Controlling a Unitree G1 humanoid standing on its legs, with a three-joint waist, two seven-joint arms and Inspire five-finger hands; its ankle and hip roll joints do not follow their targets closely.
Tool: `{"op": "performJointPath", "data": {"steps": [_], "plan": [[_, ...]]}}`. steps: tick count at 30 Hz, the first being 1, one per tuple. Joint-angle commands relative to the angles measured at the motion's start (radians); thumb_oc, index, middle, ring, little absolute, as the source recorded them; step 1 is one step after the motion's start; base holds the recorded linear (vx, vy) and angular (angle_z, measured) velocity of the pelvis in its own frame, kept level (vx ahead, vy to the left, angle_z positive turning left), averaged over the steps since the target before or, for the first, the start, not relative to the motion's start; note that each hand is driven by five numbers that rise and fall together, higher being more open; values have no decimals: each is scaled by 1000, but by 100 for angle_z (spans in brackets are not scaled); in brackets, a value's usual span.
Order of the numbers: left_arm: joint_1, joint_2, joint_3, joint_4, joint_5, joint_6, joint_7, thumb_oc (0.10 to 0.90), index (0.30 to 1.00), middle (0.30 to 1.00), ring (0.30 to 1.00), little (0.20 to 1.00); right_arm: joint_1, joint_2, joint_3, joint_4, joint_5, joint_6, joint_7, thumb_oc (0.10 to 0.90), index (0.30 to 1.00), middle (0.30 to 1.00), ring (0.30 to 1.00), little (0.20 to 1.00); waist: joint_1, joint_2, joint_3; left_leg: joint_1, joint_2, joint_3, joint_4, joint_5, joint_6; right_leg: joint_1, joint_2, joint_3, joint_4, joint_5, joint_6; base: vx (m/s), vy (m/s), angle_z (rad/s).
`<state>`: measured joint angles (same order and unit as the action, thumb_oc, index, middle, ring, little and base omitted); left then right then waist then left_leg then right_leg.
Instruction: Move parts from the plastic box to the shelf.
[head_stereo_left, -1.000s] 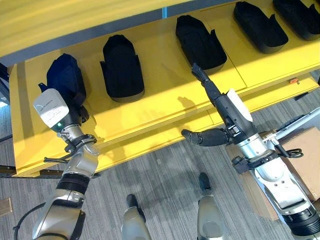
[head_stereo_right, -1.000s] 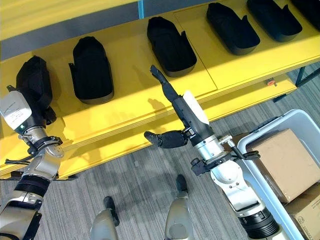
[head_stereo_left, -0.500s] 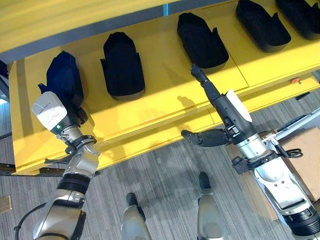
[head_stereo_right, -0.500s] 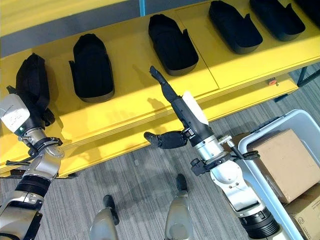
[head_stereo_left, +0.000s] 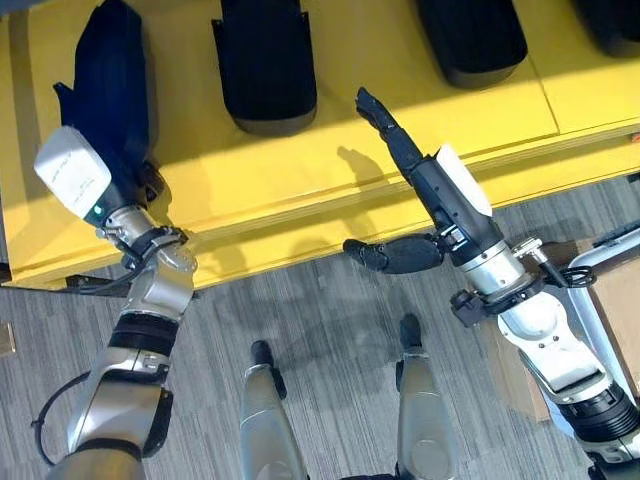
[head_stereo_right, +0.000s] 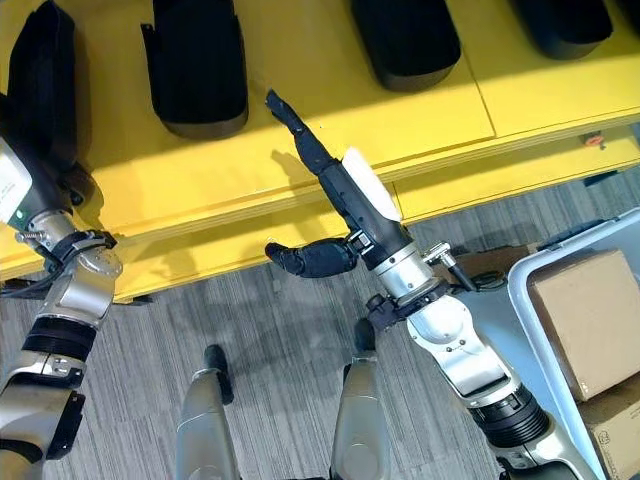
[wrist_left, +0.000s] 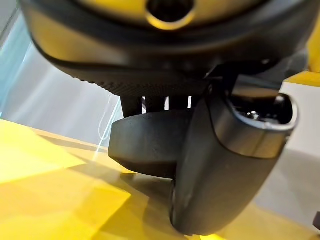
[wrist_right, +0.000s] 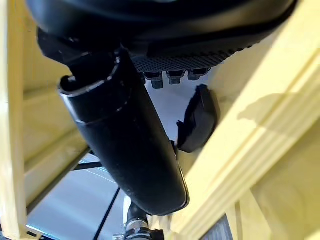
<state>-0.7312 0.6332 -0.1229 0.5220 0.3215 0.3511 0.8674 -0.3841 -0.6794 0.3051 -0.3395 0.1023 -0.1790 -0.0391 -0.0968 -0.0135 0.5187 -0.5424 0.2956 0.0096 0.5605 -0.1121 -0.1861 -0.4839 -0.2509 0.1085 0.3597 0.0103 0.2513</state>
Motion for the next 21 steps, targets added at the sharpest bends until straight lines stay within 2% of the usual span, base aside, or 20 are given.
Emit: {"op": "performJointPath", "data": {"steps": [1, 21], "plan": [[0, 131, 23, 89, 8, 63, 15, 400, 300, 300, 300, 300, -75, 33, -72, -91, 37, -67, -60, 900, 1000, 1000, 1000, 1000, 6, -54, -37, -83, -54, -55, 4, 23, 46, 118, 26, -12, 187, -275, -111, -86, -12, 1], [-83, 147, 12, 150, -20, 67, 29, 400, 300, 300, 300, 300, -101, 19, -75, -80, 45, -60, -46, 900, 1000, 1000, 1000, 1000, -13, -47, -35, -109, -53, -44, 47, -2, 56, 75, 28, -6, 253, -306, -128, -5, -2, 0]]}}
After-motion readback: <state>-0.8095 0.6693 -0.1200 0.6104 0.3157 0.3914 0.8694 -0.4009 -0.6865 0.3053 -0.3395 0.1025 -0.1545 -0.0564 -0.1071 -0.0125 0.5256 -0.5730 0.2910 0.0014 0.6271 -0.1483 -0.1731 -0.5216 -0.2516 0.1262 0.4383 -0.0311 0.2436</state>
